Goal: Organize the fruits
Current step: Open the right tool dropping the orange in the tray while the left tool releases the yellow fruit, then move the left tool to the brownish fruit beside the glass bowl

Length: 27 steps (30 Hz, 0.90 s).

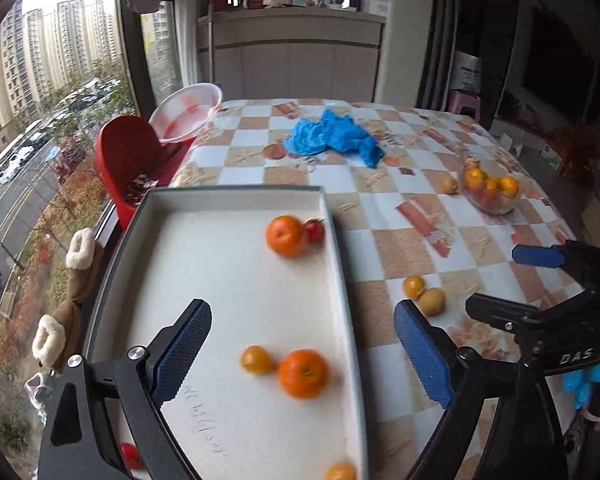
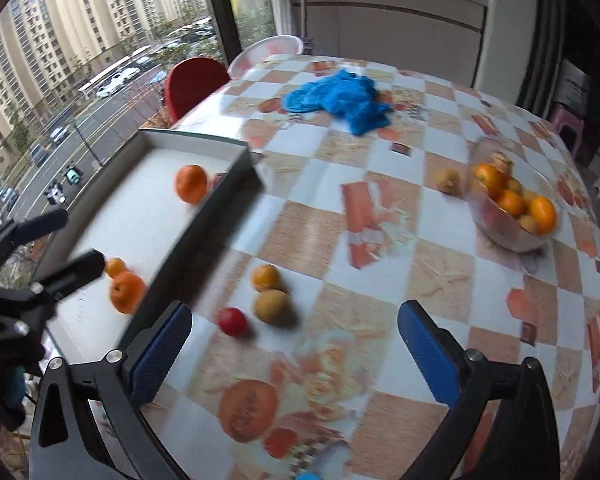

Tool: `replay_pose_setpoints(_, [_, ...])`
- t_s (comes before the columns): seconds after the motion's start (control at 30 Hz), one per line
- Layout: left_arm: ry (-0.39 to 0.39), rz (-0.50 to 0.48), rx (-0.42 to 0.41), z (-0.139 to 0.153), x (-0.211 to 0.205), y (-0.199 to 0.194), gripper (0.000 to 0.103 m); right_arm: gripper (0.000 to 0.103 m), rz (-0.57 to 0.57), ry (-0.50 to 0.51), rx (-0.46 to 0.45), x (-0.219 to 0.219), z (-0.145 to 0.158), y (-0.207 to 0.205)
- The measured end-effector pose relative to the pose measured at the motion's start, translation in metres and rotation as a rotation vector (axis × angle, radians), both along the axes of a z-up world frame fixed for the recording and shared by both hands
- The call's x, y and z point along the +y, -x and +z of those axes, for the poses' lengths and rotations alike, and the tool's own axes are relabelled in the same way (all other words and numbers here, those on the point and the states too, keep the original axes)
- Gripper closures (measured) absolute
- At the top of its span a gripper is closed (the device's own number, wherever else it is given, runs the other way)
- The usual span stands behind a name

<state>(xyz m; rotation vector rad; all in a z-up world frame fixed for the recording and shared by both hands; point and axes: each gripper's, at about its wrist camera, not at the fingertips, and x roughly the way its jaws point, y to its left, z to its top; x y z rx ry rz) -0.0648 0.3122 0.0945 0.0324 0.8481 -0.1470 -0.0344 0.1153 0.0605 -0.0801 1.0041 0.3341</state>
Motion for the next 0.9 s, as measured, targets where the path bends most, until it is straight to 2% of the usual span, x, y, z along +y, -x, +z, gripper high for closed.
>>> replay_pose_setpoints(0.2, [0.062, -0.192, -0.05, 0.038, -0.074, -0.04, 0.01, 0.0, -0.236, 0.079, 0.016, -0.109, -0.029, 0.013])
replay_pose_setpoints(0.27, [0.053, -0.244, -0.055, 0.039, -0.1, -0.061, 0.01, 0.0, -0.299, 0.085, 0.025, -0.137, -0.039, 0.019])
replay_pose_setpoints(0.37, [0.029, -0.332, -0.014, 0.025, -0.139, -0.096, 0.01, 0.0, -0.358, 0.057, 0.045, -0.168, -0.052, 0.029])
replay_pose_setpoints(0.47, [-0.025, -0.368, 0.022, 0.0, -0.171, -0.127, 0.01, 0.0, -0.362, 0.059, 0.01, -0.179, -0.054, 0.036])
replay_pose_setpoints(0.53, [-0.03, -0.376, 0.058, -0.018, -0.186, -0.145, 0.01, 0.0, -0.344, 0.053, -0.004, -0.18, -0.053, 0.039])
replay_pose_setpoints(0.63, [-0.072, -0.394, 0.041, -0.037, -0.204, -0.159, 0.01, 0.0, -0.321, 0.065, -0.023, -0.179, -0.054, 0.043])
replay_pose_setpoints(0.77, [-0.176, -0.45, 0.022, -0.056, -0.225, -0.17, 0.01, 0.0, -0.316, 0.067, -0.034, -0.18, -0.055, 0.045])
replay_pose_setpoints(0.9, [-0.207, -0.502, 0.042, -0.074, -0.235, -0.178, 0.01, 0.0, -0.326, 0.044, -0.042, -0.184, -0.055, 0.045])
